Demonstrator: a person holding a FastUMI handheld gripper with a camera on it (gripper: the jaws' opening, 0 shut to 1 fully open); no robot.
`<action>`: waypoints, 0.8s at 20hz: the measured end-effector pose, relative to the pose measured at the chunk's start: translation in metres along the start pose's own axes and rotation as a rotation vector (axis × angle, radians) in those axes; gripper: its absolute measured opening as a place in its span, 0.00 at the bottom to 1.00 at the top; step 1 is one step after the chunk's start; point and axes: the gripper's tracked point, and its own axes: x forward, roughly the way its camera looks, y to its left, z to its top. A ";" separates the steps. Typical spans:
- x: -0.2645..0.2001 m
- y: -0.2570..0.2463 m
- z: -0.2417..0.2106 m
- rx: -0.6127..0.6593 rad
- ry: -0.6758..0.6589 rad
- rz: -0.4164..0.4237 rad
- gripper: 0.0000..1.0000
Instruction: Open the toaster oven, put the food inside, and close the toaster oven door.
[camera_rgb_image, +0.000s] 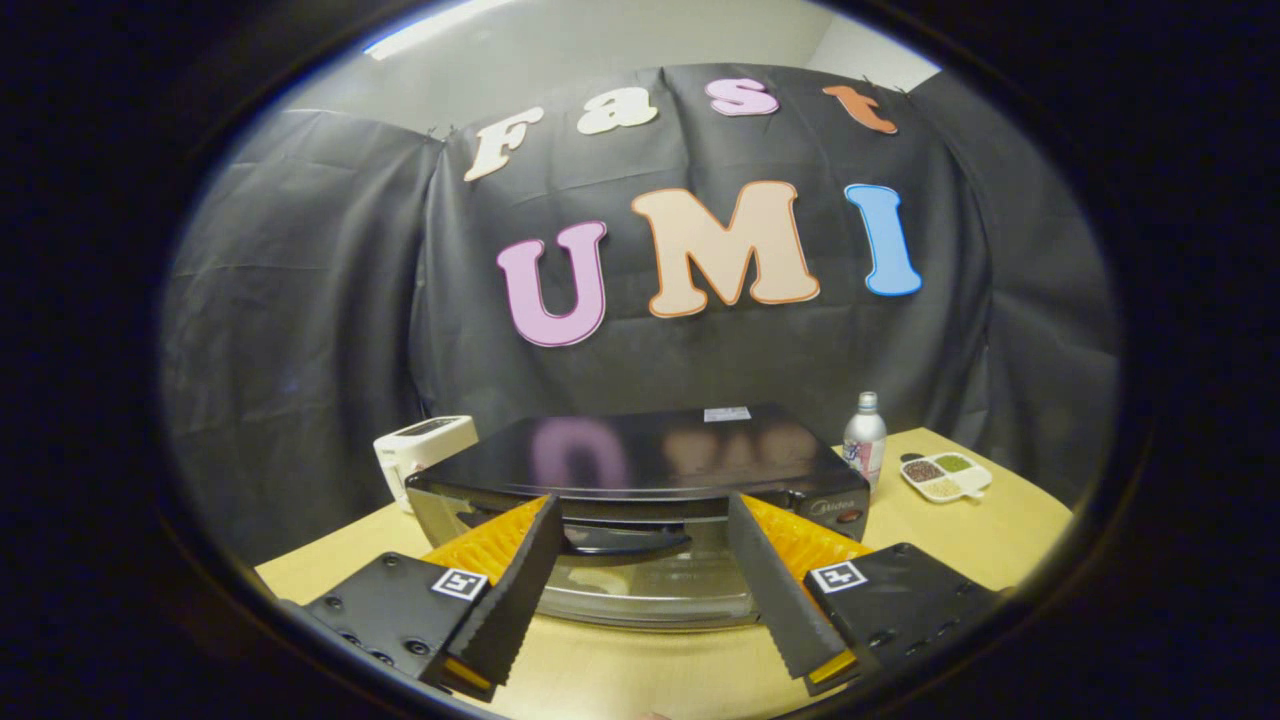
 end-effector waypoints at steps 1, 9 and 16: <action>0.004 0.000 0.000 0.003 -0.004 -0.002 1.00; 0.008 -0.003 0.005 0.015 -0.004 -0.010 1.00; -0.024 -0.018 0.106 -0.025 -0.138 -0.030 1.00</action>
